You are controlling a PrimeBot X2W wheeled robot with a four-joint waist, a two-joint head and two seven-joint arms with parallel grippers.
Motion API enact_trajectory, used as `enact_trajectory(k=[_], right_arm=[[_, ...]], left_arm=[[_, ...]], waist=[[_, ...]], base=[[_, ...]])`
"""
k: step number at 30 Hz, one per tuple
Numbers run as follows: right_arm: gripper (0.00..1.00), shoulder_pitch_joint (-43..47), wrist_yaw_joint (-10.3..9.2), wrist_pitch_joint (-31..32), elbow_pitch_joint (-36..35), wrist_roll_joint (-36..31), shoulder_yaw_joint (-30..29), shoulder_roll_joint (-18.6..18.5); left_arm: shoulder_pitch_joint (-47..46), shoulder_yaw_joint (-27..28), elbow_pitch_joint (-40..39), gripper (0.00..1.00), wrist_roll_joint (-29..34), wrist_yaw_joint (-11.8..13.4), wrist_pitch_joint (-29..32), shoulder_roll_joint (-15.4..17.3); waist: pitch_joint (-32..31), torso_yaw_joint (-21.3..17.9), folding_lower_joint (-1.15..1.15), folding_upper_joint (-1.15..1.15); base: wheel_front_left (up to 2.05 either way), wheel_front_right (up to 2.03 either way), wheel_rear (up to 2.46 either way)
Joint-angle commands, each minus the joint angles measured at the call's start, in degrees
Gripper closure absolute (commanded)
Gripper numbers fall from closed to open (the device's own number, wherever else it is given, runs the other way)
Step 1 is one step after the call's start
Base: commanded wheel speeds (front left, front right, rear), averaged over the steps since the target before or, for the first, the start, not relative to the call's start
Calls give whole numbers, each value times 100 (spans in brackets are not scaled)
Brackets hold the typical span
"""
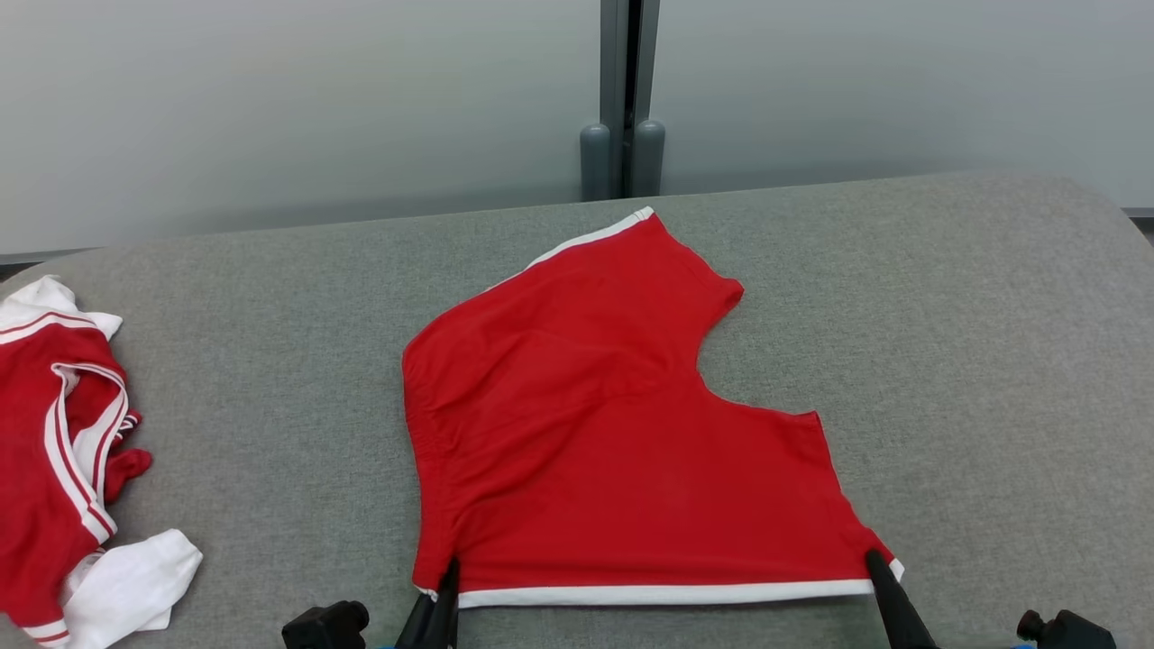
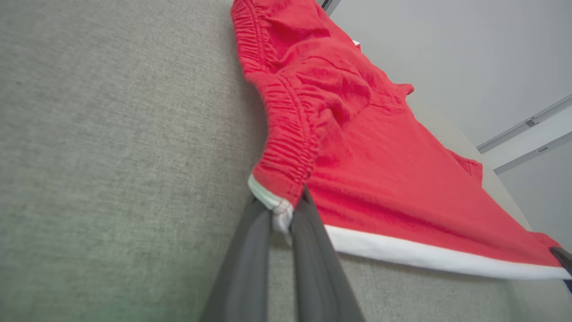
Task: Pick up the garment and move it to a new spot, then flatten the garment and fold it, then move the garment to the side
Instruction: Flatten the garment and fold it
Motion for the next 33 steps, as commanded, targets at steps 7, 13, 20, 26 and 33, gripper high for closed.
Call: enact_trajectory(k=[7, 13, 20, 26, 33], right_arm=[[100, 96, 0, 14, -307, -46, -172, -122], [100, -575, 0, 136, -442, -285, -260, -108], [100, -1985, 1, 533, -148, -528, -236, 25], [100, -3283, 1, 647, 731, -761, -450, 83], [100, -4546, 1, 738, 1668, -1151, -361, 72]], left_arm=[[-55, -220, -632, 100, 491, 19, -1, 19], [-445, -462, -1154, 100, 558, 18, -1, 18], [-1113, -512, -1195, 100, 147, 18, -1, 19], [-1698, -591, -1140, 100, -917, 17, -1, 14], [-2694, -978, -743, 100, -1615, 17, -1, 16]], waist=[[36, 100, 1, 0], [379, 182, 1, 0], [864, 332, 1, 0], [1222, 629, 1, 0], [1677, 929, 1, 0]], base=[[0, 0, 0], [0, 0, 0], [0, 0, 0], [0, 0, 0], [0, 0, 0]])
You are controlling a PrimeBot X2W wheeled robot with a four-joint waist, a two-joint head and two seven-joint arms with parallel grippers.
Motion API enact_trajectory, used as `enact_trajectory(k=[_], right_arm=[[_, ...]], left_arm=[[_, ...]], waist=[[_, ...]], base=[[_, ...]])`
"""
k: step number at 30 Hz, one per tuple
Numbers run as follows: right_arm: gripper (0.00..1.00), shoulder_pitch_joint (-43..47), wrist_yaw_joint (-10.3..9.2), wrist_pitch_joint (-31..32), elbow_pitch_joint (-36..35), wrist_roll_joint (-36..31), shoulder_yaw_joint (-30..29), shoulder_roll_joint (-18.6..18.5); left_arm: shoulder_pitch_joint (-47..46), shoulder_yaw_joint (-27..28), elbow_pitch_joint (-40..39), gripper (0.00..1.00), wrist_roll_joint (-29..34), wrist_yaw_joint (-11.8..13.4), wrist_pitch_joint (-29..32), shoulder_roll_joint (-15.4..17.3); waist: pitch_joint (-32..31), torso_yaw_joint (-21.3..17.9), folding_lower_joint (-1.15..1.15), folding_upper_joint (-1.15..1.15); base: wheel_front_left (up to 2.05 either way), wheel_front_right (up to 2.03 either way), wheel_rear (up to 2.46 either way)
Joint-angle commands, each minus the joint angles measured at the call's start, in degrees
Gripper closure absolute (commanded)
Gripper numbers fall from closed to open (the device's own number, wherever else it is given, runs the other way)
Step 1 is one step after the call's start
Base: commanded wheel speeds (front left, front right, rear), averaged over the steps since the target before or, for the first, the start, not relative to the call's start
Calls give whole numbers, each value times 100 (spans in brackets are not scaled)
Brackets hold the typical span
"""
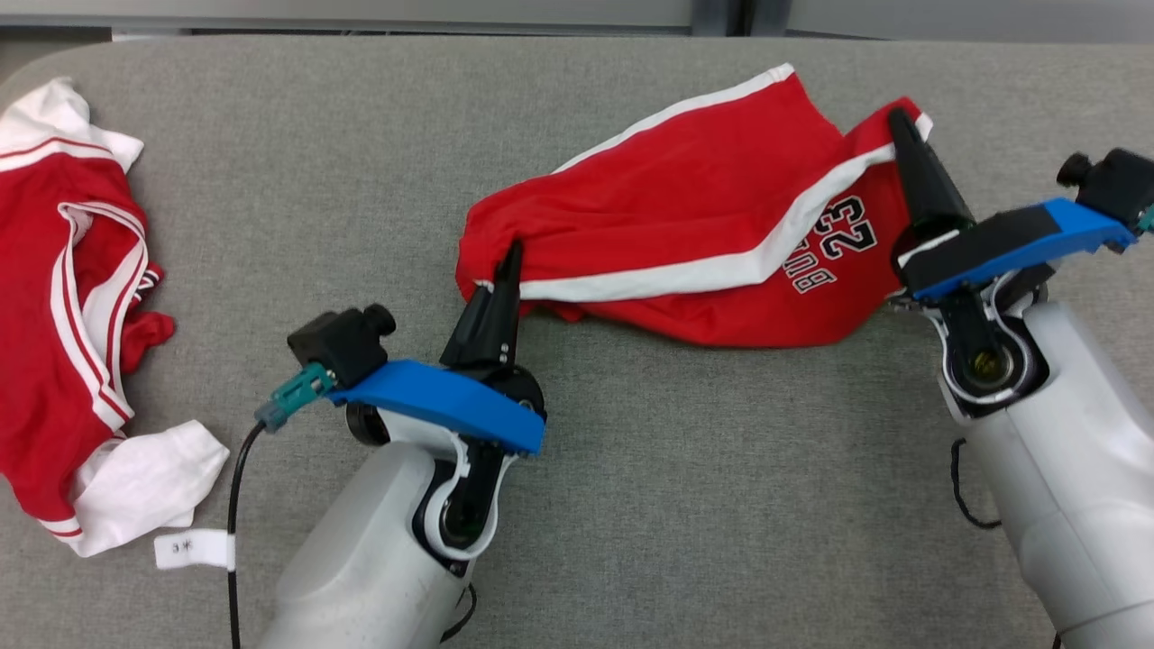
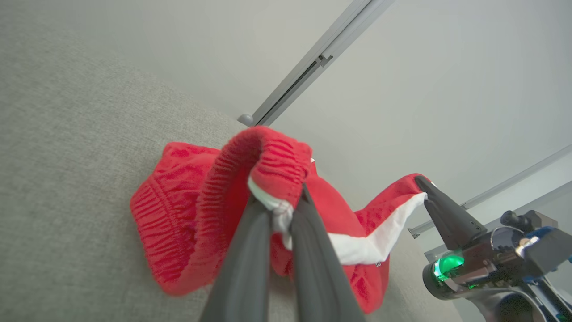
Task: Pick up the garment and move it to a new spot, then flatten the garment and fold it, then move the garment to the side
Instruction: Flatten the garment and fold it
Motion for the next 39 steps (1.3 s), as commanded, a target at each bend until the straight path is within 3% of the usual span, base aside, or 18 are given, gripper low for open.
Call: enact_trajectory(k=[1, 9, 17, 18, 20, 21, 22, 27, 31, 39], right_arm=[[100, -323, 2, -34, 197, -44, -8, 31], [100, -1540, 2, -269, 1198, -290, 31, 133], [100, -2138, 2, -506, 1828, -500, 195, 155], [100, -2196, 2, -524, 1919, -531, 227, 169], [100, -2310, 2, -566, 2072, -640, 328, 173], [57, -2362, 2, -599, 2145, -689, 372, 167], [0, -2402, 2, -629, 2187, -738, 422, 170], [0, -2426, 2, -768, 2260, -1074, 694, 55], [0, -2299, 2, -801, 2175, -1578, 920, -103], [0, -1448, 2, -804, 1217, -3537, 506, -322]], left_arm=[[-304, -63, 95, 100, -84, 13, -1, 10], [-1072, -66, 459, 100, -531, 300, -1, 8], [-1304, -285, 567, 100, -856, 428, 0, 8], [-1345, -324, 575, 95, -883, 439, 0, 8], [-1391, -405, 614, 65, -940, 456, 0, 8], [-1408, -419, 630, 26, -947, 480, 0, 8], [-1417, -443, 660, 0, -953, 502, 0, 8], [-1321, -301, 725, 0, -862, 636, 5, 19], [-1169, -26, 677, 0, -384, 765, 5, 17], [-513, 747, 152, 0, 1817, 1361, -1, 8]], waist=[[254, 189, -1, 0], [730, 305, -1, 0], [897, 408, -1, 0], [914, 420, -1, 0], [946, 441, -1, 0], [961, 449, -1, 0], [973, 453, -1, 0], [958, 461, -1, 0], [847, 426, -1, 0], [470, 288, -1, 0]], base=[[0, 0, 0], [0, 0, 0], [0, 0, 0], [0, 0, 0], [0, 0, 0], [0, 0, 0], [0, 0, 0], [0, 0, 0], [0, 0, 0], [0, 0, 0]])
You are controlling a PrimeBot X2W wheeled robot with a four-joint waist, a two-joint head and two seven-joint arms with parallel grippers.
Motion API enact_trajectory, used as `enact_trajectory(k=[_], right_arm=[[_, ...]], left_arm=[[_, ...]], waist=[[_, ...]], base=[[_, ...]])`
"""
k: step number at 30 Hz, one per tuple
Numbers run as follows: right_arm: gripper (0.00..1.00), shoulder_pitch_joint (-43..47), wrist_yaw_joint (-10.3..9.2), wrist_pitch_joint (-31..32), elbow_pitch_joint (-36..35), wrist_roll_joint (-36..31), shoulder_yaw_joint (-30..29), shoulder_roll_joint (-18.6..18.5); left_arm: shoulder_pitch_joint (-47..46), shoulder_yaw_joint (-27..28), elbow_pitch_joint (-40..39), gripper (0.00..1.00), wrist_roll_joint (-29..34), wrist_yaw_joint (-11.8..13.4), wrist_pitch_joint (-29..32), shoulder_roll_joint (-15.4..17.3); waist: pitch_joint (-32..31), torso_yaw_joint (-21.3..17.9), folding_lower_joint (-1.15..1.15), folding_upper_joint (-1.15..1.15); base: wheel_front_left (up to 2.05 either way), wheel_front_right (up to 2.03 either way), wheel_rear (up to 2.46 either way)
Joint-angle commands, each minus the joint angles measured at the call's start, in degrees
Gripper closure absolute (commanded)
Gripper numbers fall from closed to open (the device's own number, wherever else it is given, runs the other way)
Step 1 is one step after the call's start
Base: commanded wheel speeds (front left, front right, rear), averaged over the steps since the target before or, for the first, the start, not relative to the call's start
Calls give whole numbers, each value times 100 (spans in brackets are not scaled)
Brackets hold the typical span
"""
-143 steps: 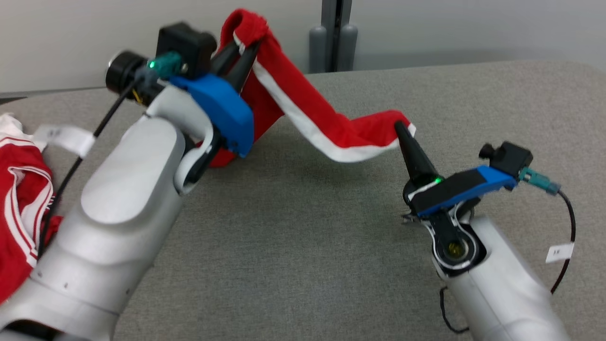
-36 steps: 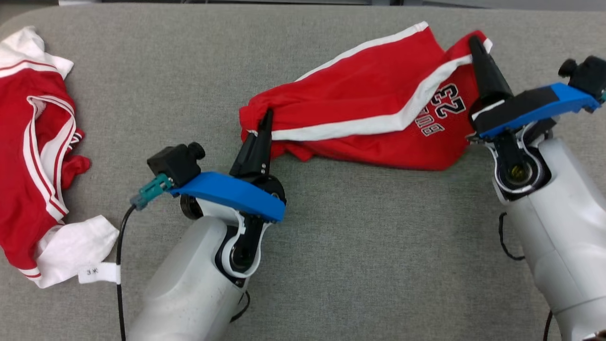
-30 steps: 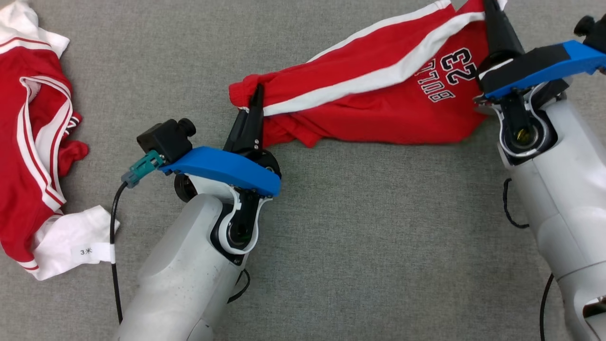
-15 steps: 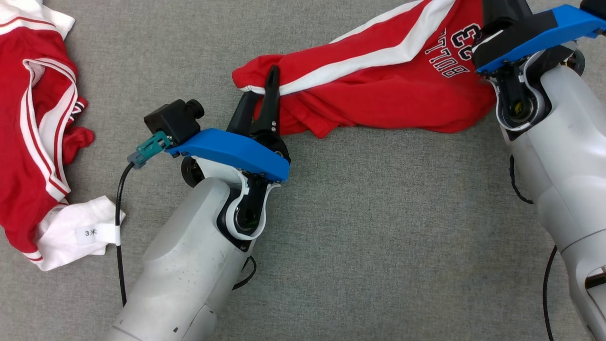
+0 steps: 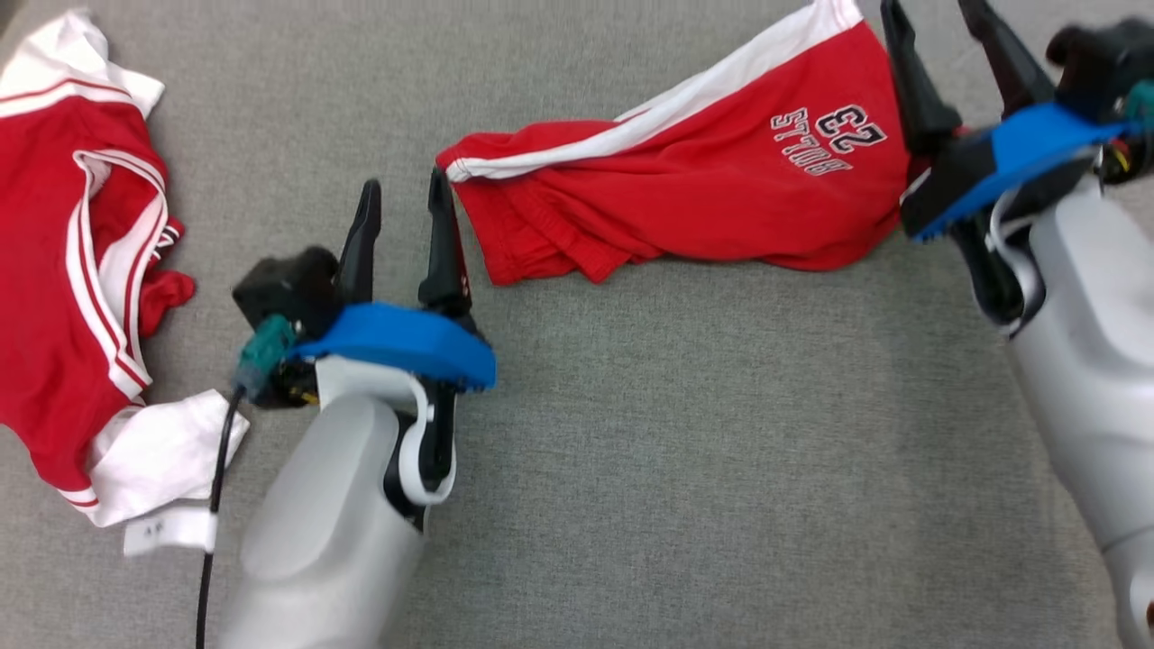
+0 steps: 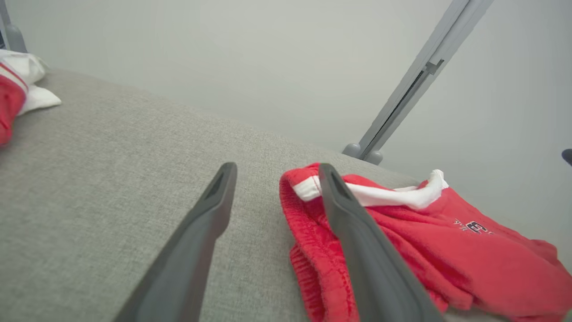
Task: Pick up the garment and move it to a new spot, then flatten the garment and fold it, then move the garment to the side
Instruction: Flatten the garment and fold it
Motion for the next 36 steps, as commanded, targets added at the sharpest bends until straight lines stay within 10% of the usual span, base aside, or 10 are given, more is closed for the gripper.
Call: enact_trajectory(k=[1, 20, 36], right_arm=[[0, 252, 0, -18, -135, -262, -119, 14], [0, 3486, 0, -20, -1013, -1390, -1641, 1145], [0, 3260, 0, -19, -888, -1513, -1631, 1112]], left_arm=[[202, 79, -58, 0, 255, 64, -1, 6], [2764, 559, -859, 0, 1954, 124, -1, 8], [2679, 339, -939, 0, 1978, 59, -1, 7]], waist=[[-152, -91, 0, 0], [-1575, -531, 0, 0], [-1411, -448, 0, 0]], base=[[0, 0, 0], [0, 0, 0], [0, 0, 0]])
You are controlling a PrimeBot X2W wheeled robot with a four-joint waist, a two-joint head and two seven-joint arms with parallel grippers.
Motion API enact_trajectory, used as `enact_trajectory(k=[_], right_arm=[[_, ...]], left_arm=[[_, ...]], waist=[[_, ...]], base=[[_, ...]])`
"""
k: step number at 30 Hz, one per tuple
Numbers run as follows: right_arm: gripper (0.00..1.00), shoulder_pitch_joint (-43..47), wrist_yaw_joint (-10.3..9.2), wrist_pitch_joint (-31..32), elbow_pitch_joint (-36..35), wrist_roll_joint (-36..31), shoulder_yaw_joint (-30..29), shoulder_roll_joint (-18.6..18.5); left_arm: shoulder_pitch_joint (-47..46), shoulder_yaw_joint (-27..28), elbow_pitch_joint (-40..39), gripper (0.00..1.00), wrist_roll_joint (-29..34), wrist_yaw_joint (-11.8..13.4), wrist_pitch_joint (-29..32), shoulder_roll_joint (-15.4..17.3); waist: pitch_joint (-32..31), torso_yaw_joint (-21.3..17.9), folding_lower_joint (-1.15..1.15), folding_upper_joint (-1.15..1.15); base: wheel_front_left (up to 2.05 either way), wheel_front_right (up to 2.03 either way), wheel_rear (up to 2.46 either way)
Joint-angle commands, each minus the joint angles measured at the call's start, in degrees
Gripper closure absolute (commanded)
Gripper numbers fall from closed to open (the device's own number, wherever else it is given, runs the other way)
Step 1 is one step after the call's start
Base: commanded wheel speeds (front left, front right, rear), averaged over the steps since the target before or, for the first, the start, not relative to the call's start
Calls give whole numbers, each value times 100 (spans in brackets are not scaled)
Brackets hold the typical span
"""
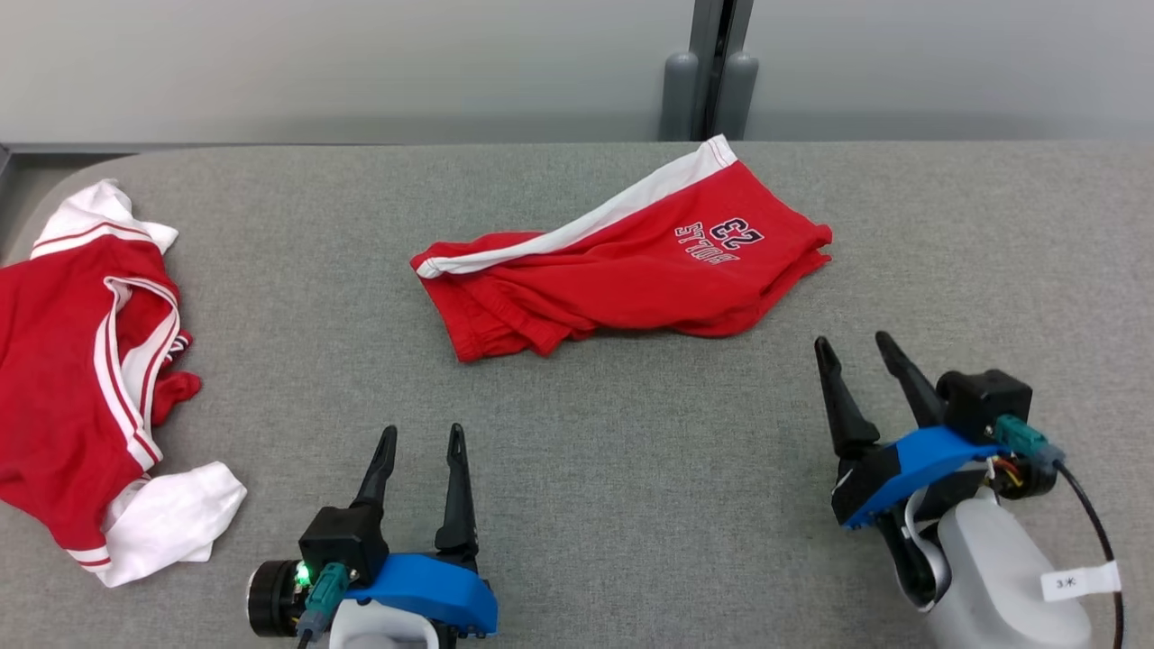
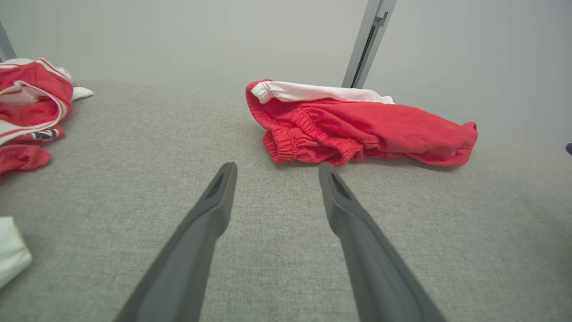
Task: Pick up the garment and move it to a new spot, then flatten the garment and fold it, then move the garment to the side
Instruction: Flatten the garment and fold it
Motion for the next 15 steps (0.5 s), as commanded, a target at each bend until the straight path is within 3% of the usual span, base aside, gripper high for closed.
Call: enact_trajectory(k=[1, 9, 15], right_arm=[[0, -236, 0, -19, 59, 12, -11, -94], [0, -1572, 0, 5, 911, 89, -157, -459], [0, -2323, 0, 60, 1794, 126, -275, -574]], left_arm=[[-134, -52, -29, 0, -29, -11, -1, 9], [-591, -555, -24, 0, -162, -54, -1, 9], [-791, -896, 80, 0, -274, -104, -1, 6]], waist=[[186, 95, 1, 0], [1043, 537, 1, 0], [1316, 784, 1, 0]], base=[[0, 0, 0], [0, 0, 0], [0, 0, 0]])
